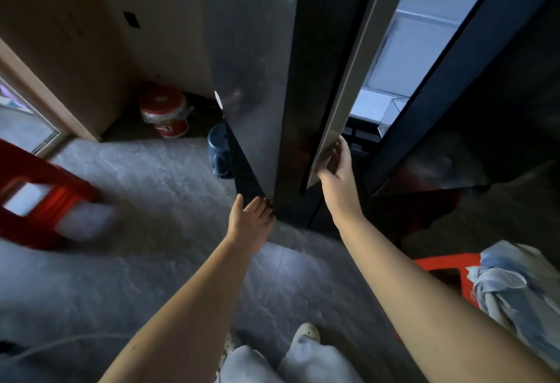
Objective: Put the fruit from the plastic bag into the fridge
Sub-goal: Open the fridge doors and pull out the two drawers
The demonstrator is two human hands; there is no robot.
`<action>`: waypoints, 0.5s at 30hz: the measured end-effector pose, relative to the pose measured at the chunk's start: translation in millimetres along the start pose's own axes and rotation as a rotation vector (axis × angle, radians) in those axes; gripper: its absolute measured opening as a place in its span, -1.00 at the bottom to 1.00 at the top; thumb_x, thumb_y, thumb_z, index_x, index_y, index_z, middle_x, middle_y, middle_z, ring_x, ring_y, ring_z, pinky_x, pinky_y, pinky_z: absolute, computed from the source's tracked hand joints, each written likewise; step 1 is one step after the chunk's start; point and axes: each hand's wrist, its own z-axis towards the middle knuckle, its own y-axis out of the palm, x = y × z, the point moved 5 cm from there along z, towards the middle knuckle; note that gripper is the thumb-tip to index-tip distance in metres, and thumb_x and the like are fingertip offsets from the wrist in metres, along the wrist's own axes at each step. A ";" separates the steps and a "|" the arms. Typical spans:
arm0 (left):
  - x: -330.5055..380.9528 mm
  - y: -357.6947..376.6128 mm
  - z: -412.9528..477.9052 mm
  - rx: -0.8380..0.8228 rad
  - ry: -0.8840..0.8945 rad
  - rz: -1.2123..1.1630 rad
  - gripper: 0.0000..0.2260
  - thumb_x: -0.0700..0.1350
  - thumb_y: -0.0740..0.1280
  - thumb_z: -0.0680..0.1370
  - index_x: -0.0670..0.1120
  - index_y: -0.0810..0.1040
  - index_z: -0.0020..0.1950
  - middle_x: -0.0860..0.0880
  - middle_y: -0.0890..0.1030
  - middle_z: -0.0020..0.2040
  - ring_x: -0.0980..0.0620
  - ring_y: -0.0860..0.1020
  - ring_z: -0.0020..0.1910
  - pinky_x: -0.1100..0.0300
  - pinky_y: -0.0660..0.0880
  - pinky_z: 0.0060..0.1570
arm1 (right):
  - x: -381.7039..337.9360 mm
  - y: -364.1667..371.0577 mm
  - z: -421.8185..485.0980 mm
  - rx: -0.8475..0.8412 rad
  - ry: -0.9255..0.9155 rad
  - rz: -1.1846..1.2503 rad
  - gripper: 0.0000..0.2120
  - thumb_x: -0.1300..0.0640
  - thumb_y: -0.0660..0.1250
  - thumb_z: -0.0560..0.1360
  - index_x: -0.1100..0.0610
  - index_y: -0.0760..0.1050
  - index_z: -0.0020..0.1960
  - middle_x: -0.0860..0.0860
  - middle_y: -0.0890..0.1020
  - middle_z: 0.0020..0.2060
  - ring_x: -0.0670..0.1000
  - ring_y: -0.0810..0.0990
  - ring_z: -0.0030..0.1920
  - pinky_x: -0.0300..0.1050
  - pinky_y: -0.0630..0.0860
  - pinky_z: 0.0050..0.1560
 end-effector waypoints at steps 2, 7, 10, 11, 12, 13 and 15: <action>6.2 -11.8 -7.5 0.007 -0.009 -0.024 -0.40 0.20 -0.04 0.60 -0.14 0.09 0.53 -0.12 0.15 0.53 -0.08 0.10 0.51 -0.01 -0.03 0.49 | -2.6 12.9 -12.4 0.023 -0.012 -0.003 -0.44 0.28 0.25 0.52 -0.14 0.20 0.41 -0.39 0.44 0.14 -0.46 0.38 0.15 -0.54 0.34 0.08; 23.6 -47.9 -23.5 0.051 -0.026 -0.116 -0.39 0.20 -0.02 0.61 -0.18 0.12 0.52 -0.17 0.18 0.51 -0.11 0.15 0.50 -0.02 0.02 0.49 | -2.4 47.4 -40.6 0.059 -0.029 0.026 -0.43 0.34 0.22 0.50 -0.19 0.25 0.34 -0.34 0.46 0.16 -0.41 0.40 0.18 -0.56 0.32 0.07; 36.4 -66.0 -32.3 0.060 -0.027 -0.188 -0.37 0.20 -0.02 0.60 -0.19 0.11 0.52 -0.18 0.16 0.52 -0.10 0.13 0.50 0.01 0.00 0.49 | -1.0 69.6 -55.5 0.071 -0.038 0.063 -0.47 0.35 0.22 0.51 -0.08 0.27 0.36 -0.29 0.47 0.18 -0.41 0.42 0.15 -0.57 0.33 0.04; 42.3 -70.3 -36.1 0.064 -0.012 -0.217 -0.38 0.19 -0.02 0.60 -0.20 0.11 0.52 -0.17 0.15 0.52 -0.10 0.12 0.50 0.01 0.00 0.49 | -0.8 77.1 -60.8 0.074 -0.042 0.067 -0.47 0.36 0.21 0.51 -0.05 0.28 0.37 -0.25 0.48 0.20 -0.40 0.43 0.15 -0.57 0.33 0.02; 49.1 -74.1 -40.4 0.071 0.012 -0.234 -0.39 0.18 -0.02 0.61 -0.21 0.11 0.51 -0.17 0.15 0.53 -0.10 0.12 0.50 0.02 0.01 0.49 | -1.0 84.6 -65.8 0.072 -0.047 0.065 -0.47 0.37 0.21 0.50 -0.04 0.28 0.39 -0.21 0.48 0.22 -0.38 0.44 0.16 -0.56 0.34 0.03; 56.4 -77.4 -45.5 0.077 0.037 -0.244 -0.40 0.16 -0.02 0.62 -0.21 0.10 0.51 -0.16 0.15 0.53 -0.09 0.13 0.50 0.02 0.02 0.49 | -1.2 92.3 -70.1 0.064 -0.052 0.060 -0.47 0.37 0.20 0.50 -0.03 0.29 0.39 -0.20 0.48 0.23 -0.36 0.44 0.17 -0.54 0.35 0.04; 69.8 -85.1 -53.7 0.084 0.073 -0.252 -0.42 0.15 -0.03 0.63 -0.21 0.10 0.51 -0.15 0.15 0.53 -0.09 0.15 0.50 0.03 0.06 0.47 | -0.9 106.5 -77.2 0.031 -0.059 0.046 -0.48 0.35 0.20 0.50 -0.06 0.30 0.38 -0.21 0.48 0.23 -0.32 0.43 0.22 -0.51 0.36 0.08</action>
